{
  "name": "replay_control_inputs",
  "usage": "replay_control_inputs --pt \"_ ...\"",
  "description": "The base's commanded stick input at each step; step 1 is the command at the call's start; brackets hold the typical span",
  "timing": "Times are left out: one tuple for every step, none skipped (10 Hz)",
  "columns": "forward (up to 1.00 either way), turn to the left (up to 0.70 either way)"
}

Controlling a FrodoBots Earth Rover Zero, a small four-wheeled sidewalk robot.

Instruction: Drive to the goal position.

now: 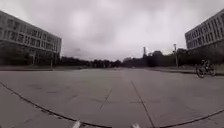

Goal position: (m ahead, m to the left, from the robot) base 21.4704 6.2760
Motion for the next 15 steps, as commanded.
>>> replay_control_inputs --pt "0.70 0.00" --pt "0.70 0.00" --pt "0.70 0.00" --pt "0.70 0.00" --pt "0.70 0.00" --pt "0.70 0.00" --pt "0.70 0.00" --pt "0.70 0.00" --pt "0.70 0.00" --pt "0.70 0.00" --pt "0.70 0.00" --pt "0.70 0.00" --pt "0.70 0.00" --pt "0.70 0.00" --pt "0.70 0.00"
